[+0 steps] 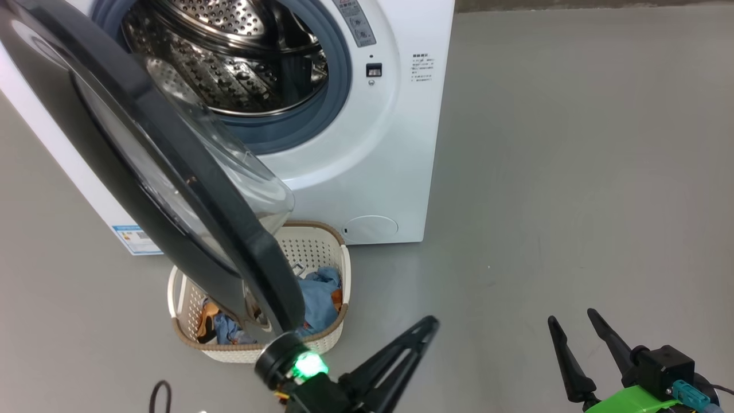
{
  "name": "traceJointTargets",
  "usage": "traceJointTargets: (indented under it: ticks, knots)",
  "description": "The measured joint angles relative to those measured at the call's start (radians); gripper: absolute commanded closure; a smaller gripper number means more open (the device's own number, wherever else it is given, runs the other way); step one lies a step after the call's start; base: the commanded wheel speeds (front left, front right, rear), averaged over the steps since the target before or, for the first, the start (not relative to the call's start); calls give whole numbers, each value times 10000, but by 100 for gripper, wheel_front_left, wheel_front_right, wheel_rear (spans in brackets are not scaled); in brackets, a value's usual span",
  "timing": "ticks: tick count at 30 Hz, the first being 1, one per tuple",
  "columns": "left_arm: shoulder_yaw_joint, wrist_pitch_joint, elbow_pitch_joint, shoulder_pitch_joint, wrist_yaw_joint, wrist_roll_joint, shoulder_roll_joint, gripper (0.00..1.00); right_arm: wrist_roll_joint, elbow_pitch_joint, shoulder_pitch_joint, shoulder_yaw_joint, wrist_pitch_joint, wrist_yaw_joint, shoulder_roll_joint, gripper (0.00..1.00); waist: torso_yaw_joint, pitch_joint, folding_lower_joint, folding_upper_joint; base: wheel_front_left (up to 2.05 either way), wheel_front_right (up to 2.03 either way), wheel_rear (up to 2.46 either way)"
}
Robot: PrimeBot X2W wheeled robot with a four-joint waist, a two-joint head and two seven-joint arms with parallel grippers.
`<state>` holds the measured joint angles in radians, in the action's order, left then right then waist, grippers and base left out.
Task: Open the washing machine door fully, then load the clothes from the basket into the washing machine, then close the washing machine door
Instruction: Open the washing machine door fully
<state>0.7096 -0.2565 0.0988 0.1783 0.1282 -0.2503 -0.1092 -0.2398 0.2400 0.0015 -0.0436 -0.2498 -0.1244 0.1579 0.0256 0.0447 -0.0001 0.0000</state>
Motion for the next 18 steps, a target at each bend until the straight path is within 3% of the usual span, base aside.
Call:
traceJointTargets:
  ticks: [5,18]
  knots:
    - [-594,10,-1175,-430,-2,13,107,100,-8,50,-10,-29,0,0,2,0,3,172,0,0,0,0,0]
    - [-2309,10,-2370,-115,-105,92,437,100,-94,52,-162,-92,0,0,4,0,-42,427,0,0,0,0,0]
